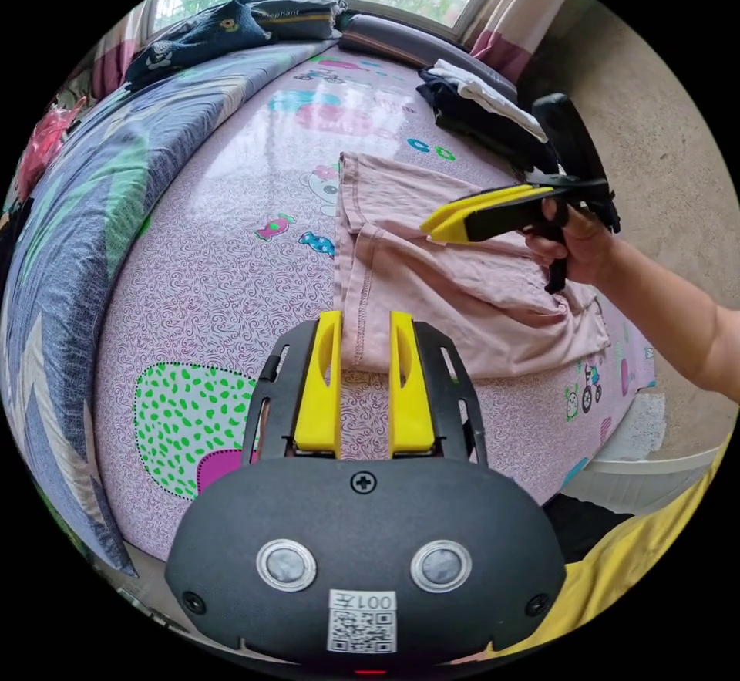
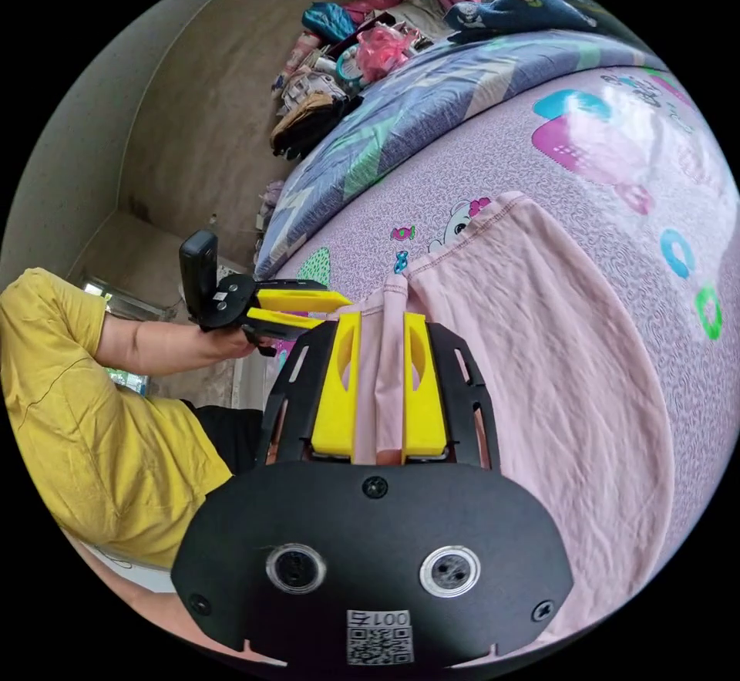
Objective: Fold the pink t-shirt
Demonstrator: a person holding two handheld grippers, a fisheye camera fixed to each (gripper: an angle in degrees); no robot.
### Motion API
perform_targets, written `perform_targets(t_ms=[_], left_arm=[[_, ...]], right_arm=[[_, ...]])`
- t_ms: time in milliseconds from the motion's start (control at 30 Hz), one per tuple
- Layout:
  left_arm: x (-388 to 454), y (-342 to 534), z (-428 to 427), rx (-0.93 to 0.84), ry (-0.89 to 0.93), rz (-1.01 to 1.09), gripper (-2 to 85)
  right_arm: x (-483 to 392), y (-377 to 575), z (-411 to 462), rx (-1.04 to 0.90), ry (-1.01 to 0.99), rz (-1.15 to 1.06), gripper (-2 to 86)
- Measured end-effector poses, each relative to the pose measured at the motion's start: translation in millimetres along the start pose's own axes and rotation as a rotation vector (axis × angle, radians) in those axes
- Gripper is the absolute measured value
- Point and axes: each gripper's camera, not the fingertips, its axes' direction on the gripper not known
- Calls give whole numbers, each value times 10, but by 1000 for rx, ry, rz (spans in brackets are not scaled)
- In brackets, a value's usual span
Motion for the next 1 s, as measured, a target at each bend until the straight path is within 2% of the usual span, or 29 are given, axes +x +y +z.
perform_targets(t_ms=[133,233,400,567,733,900,1000], left_arm=[[8,96,20,21,-46,27,-5],[-36,207,-41,44,-29,14,-10],[-83,450,-198,82,-13,-15,-11],[-162,508,-103,47,-15,-41,-11],[-373,416,-97,84,14,-141,-11],[-564,452,-249,123,-89,-228,-12],[-580,432,-409,164,-101,-202,-12]], right_arm=[[-51,-216,298,-88,38,-25,39],[-132,-278,417,-130,109,-56,22],[-213,-359,362,-107,83,-119,12],[-125,-396,636,-212,122,-133,9],[26,-258,376,-66,66,-27,7],[64,132,-239,161,24,45,5],[-27,628,-719,279,38,65,5]])
